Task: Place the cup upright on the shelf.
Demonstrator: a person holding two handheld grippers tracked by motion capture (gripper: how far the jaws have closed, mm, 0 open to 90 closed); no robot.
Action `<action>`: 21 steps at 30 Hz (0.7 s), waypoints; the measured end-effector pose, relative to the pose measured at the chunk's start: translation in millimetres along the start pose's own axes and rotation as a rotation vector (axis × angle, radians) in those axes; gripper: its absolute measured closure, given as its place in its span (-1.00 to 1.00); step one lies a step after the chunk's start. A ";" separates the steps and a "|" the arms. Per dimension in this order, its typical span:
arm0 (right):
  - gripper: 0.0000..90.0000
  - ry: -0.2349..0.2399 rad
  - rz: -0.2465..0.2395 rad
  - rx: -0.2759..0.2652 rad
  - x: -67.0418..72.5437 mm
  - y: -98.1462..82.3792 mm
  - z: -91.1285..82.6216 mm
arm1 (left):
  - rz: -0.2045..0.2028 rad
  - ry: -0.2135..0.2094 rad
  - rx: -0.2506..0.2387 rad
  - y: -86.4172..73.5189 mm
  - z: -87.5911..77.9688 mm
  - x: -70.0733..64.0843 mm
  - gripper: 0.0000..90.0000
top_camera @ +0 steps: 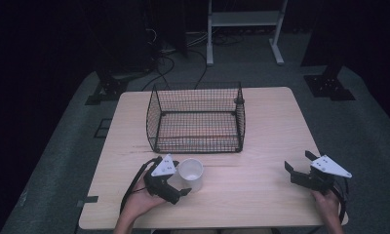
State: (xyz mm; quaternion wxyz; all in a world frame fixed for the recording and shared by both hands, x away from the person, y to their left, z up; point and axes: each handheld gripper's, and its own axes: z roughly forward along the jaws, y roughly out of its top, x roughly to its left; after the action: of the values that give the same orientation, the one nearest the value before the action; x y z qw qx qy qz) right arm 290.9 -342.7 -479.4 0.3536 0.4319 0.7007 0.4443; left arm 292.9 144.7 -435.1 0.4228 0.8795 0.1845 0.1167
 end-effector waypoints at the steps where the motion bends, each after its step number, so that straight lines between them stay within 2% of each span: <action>1: -0.71 0.000 0.000 0.000 0.0 0.0 0.0 | -0.001 -0.001 0.001 0.6 1.0 -0.1 -0.96; 21: -0.71 0.002 0.000 -0.001 0.2 0.0 -0.1 | 0.005 -0.026 0.040 10.1 22.6 1.1 -0.95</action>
State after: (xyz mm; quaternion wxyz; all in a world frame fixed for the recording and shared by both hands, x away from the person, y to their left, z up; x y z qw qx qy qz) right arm 290.7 -342.5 -479.4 0.3532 0.4313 0.7010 0.4448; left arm 304.4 123.6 -441.0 0.4073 0.8897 0.1791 0.1027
